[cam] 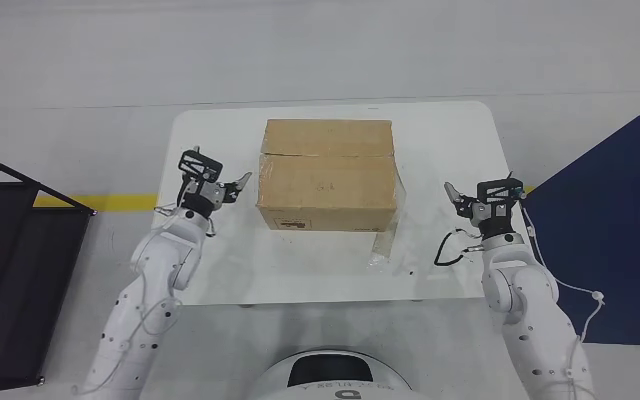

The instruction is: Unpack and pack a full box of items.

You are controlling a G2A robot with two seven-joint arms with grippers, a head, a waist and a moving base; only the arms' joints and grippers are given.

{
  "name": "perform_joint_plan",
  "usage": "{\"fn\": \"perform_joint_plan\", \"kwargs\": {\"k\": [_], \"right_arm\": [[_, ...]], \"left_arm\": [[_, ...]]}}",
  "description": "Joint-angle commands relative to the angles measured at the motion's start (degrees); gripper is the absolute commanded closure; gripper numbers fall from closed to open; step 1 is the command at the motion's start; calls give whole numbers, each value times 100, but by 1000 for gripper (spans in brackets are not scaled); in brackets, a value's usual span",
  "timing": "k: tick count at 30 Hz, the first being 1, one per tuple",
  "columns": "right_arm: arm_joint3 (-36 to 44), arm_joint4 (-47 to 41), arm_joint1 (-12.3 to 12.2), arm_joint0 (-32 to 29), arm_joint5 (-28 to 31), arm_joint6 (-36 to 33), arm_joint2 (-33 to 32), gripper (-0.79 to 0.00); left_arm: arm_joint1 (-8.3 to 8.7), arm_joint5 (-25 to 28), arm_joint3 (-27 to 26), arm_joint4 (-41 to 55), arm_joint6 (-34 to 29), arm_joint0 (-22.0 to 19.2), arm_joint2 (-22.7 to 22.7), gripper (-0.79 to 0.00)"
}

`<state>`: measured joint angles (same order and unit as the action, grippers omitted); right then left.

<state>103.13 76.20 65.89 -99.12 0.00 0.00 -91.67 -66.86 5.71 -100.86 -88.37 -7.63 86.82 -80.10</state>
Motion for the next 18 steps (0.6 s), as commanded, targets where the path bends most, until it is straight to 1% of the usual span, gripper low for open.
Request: {"fn": "perform_joint_plan", "kwargs": {"k": [1, 4, 8, 10, 12, 13, 15, 18], "right_arm": [[0, 0, 0, 0, 0, 0, 0, -785], [0, 0, 0, 0, 0, 0, 0, -785], [0, 0, 0, 0, 0, 0, 0, -785], [0, 0, 0, 0, 0, 0, 0, -785], [0, 0, 0, 0, 0, 0, 0, -785], [0, 0, 0, 0, 0, 0, 0, -785], [0, 0, 0, 0, 0, 0, 0, -785], [0, 0, 0, 0, 0, 0, 0, -785]], "left_arm": [[-4, 9, -39, -45, 10, 4, 34, -785], [-10, 40, -103, -33, 30, 17, 46, -785], [-11, 193, -158, 233, 34, 35, -43, -785], [-6, 378, -175, 472, 25, 59, -115, -785], [10, 691, -186, 787, -2, 65, -250, -785], [19, 706, -183, 822, 19, 71, -342, -785], [23, 484, -147, 680, 112, 81, -447, -785], [-2, -112, 21, 317, 209, -1, -418, -785]]}}
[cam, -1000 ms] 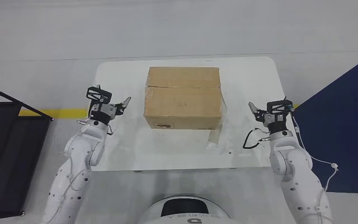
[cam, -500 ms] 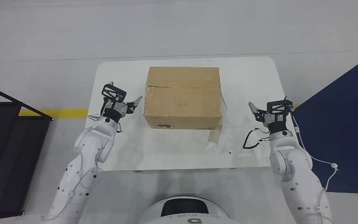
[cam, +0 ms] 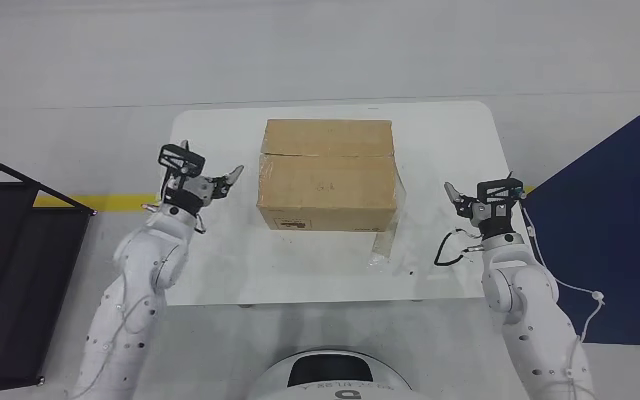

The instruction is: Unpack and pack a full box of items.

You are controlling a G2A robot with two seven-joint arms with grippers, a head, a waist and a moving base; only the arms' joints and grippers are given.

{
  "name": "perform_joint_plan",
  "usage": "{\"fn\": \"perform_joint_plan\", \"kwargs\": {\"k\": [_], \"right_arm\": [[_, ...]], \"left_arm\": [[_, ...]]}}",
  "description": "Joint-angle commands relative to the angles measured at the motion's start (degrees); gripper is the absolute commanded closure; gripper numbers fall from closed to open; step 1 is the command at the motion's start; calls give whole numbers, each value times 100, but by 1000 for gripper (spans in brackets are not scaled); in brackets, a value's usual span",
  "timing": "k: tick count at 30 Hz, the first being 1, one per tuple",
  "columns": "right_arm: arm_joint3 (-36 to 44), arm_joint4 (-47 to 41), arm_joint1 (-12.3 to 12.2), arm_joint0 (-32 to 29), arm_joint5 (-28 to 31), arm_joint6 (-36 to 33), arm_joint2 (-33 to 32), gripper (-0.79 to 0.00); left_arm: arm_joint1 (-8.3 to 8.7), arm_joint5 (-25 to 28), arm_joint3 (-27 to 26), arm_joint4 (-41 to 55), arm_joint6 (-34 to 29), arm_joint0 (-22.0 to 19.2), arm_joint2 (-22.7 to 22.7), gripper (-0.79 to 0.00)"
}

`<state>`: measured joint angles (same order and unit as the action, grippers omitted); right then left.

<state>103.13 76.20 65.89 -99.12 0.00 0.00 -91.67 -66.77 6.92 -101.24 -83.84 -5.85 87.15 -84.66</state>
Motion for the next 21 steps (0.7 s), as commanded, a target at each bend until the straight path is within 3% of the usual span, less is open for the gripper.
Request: {"fn": "perform_joint_plan", "kwargs": {"k": [1, 14, 21], "right_arm": [[0, 0, 0, 0, 0, 0, 0, -785], [0, 0, 0, 0, 0, 0, 0, -785], [0, 0, 0, 0, 0, 0, 0, -785]], "left_arm": [[-24, -346, 113, -216, 60, -68, 111, -785], [-162, -456, 836, -542, 76, -874, 873, -785], [-198, -470, 1087, -711, 124, -1052, 1011, -785]]}}
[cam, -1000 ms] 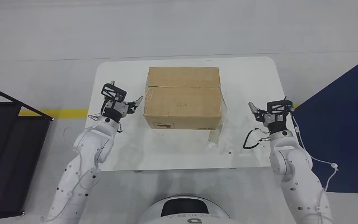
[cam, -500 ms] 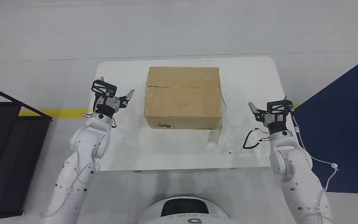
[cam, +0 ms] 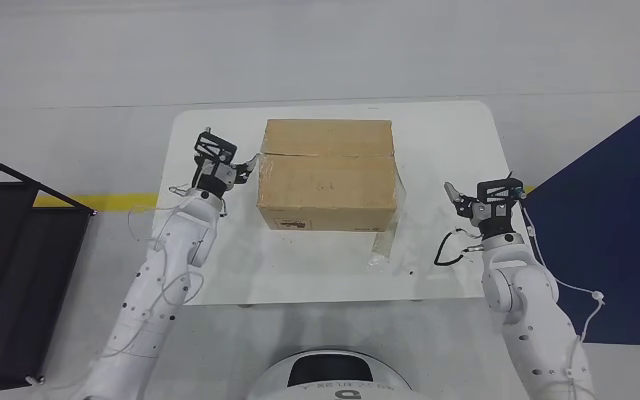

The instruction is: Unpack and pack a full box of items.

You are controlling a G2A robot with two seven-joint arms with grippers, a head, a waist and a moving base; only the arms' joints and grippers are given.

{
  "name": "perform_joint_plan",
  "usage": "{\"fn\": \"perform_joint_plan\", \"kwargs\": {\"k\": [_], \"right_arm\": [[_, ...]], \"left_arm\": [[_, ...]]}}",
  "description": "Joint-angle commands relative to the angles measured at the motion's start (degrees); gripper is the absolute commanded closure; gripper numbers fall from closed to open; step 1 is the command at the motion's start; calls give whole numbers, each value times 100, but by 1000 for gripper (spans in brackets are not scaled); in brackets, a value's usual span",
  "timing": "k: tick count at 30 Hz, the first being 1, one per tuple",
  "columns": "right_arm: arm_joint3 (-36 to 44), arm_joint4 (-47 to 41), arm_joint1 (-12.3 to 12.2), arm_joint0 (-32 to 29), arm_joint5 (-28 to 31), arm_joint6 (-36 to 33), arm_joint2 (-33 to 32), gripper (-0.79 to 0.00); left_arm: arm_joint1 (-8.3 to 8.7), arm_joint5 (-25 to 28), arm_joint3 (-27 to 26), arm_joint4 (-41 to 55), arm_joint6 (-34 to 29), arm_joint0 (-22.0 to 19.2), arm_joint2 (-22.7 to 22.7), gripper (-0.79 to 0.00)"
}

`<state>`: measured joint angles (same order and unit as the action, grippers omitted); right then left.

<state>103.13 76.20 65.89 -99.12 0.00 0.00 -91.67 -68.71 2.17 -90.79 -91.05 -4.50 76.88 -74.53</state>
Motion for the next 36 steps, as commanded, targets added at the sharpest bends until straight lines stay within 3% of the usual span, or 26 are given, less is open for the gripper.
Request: {"fn": "perform_joint_plan", "kwargs": {"k": [1, 14, 24, 31, 36], "right_arm": [[0, 0, 0, 0, 0, 0, 0, -785], [0, 0, 0, 0, 0, 0, 0, -785], [0, 0, 0, 0, 0, 0, 0, -785], [0, 0, 0, 0, 0, 0, 0, -785], [0, 0, 0, 0, 0, 0, 0, -785]], "left_arm": [[-7, 13, 80, 29, -15, -51, -4, -785], [-8, 511, -57, 331, -90, 2, -112, -785], [125, 2312, -581, 1879, -637, 324, -885, -785], [252, 3291, -1177, 1744, -614, 946, -1228, -785], [307, 3651, -1246, 1714, -516, 1298, -1354, -785]]}}
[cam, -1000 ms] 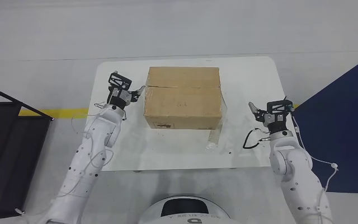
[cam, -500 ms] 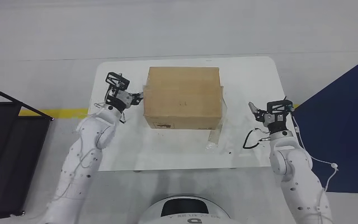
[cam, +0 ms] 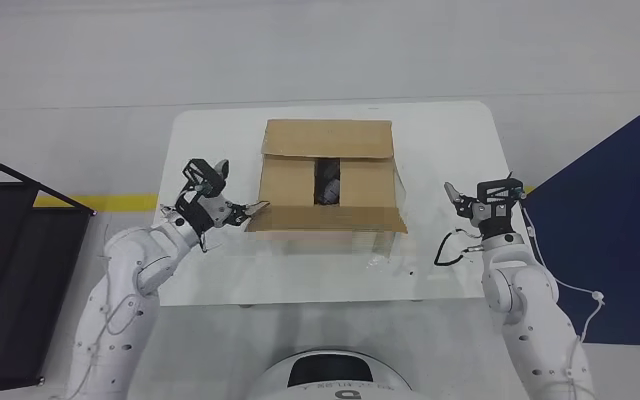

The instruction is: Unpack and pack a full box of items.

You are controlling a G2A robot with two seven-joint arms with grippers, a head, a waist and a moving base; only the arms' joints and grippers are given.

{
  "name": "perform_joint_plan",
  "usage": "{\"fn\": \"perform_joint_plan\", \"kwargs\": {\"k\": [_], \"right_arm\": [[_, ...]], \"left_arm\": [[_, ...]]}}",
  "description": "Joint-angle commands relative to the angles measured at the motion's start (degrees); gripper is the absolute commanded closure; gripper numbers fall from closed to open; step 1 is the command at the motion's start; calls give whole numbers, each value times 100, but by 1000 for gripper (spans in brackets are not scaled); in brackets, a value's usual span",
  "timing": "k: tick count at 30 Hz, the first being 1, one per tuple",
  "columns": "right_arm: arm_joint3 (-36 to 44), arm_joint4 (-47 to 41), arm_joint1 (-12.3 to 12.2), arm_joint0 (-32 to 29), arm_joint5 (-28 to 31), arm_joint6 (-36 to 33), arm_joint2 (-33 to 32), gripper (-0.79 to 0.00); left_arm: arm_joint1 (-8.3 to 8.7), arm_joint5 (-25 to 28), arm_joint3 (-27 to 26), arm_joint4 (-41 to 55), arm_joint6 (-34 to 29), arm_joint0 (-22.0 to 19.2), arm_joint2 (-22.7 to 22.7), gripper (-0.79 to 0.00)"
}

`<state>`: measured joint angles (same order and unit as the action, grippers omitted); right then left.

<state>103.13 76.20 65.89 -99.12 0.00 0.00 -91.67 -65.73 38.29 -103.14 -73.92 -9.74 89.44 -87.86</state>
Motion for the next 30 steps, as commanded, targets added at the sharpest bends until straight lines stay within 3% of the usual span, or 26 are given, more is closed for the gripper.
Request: {"fn": "perform_joint_plan", "kwargs": {"k": [1, 9, 14, 18, 22, 30], "right_arm": [[0, 0, 0, 0, 0, 0, 0, -785], [0, 0, 0, 0, 0, 0, 0, -785], [28, -36, 2, 17, 36, 29, 7, -785], [211, -272, 40, 261, 253, 94, 263, -785], [242, -237, 112, 616, 11, 116, 730, -785], [222, -153, 111, 636, 55, 29, 766, -785]], "left_arm": [[15, 36, -21, -27, 34, 86, -42, -785], [39, -255, -28, -205, 471, 324, -134, -785], [70, -66, 258, 1184, 644, 439, -728, -785], [97, -121, 423, 1568, 618, 558, -1062, -785], [98, -278, 602, 1624, 685, 649, -1143, -785], [98, -278, 602, 1624, 685, 649, -1143, -785]]}}
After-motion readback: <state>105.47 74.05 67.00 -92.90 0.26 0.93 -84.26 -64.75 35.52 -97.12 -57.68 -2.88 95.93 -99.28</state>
